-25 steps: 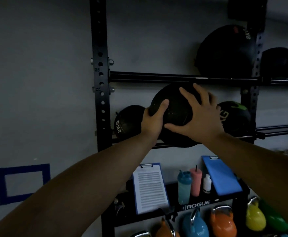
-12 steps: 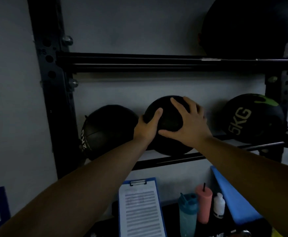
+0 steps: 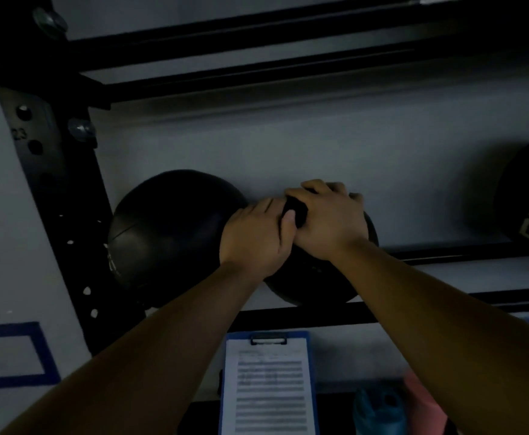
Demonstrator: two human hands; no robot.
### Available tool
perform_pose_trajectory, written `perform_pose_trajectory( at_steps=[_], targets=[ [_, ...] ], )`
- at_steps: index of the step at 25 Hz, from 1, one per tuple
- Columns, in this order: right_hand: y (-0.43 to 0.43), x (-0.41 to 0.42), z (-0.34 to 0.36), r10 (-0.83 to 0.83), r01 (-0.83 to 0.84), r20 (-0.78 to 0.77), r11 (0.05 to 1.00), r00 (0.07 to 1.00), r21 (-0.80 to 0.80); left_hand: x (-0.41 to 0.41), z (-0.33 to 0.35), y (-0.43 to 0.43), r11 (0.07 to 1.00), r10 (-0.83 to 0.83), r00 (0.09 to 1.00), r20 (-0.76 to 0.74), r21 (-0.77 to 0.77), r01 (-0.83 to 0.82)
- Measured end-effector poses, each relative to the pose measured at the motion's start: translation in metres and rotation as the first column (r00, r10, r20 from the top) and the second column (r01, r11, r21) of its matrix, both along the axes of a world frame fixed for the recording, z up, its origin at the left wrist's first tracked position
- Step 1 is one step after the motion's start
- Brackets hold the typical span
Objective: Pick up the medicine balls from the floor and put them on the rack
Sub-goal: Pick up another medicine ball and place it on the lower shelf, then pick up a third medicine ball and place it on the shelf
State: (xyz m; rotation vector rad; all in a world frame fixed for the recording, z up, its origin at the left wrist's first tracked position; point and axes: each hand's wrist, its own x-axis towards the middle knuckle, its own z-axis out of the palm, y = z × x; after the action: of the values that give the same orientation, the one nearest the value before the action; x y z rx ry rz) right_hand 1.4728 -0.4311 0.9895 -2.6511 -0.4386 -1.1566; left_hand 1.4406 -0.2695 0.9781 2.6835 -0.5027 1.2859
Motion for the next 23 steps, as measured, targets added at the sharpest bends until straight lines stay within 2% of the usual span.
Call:
perform_pose_trajectory(
  at_steps=[5, 8, 11, 13, 16, 19, 23],
  targets=[
    [-0.014, -0.009, 0.000, 0.011, -0.010, -0.066, 1.000, 0.998, 0.010, -0.007, -0.004, -0.010, 0.999, 0.011, 0.997, -0.074, -0.042, -0.014],
    [-0.019, -0.026, 0.003, 0.036, -0.040, -0.158, 0.999, 0.987, -0.021, -0.026, -0.007, -0.007, 0.993, -0.092, 0.976, -0.195, -0.092, 0.075],
    [-0.024, -0.055, 0.003, 0.065, -0.087, -0.267, 0.994, 0.962, -0.072, -0.055, -0.004, 0.001, 0.962, -0.241, 0.889, -0.390, -0.218, 0.165],
    [-0.033, -0.085, -0.003, 0.044, -0.076, -0.314, 0.993, 0.948, -0.091, -0.079, -0.008, 0.010, 0.955, -0.266, 0.830, -0.490, -0.249, 0.160],
    [-0.042, -0.148, -0.017, -0.071, 0.037, -0.339, 0.994, 0.938, -0.107, -0.121, -0.022, 0.032, 0.973, -0.223, 0.845, -0.486, -0.167, 0.160],
    [-0.045, -0.219, -0.032, -0.168, 0.133, -0.333, 0.983, 0.928, -0.126, -0.166, -0.033, 0.052, 0.971, -0.237, 0.865, -0.443, -0.150, 0.189],
    [-0.041, -0.326, -0.069, -0.295, 0.303, -0.352, 0.952, 0.888, -0.034, -0.235, -0.062, 0.084, 0.951, -0.310, 0.818, -0.485, -0.148, 0.272]
  ],
)
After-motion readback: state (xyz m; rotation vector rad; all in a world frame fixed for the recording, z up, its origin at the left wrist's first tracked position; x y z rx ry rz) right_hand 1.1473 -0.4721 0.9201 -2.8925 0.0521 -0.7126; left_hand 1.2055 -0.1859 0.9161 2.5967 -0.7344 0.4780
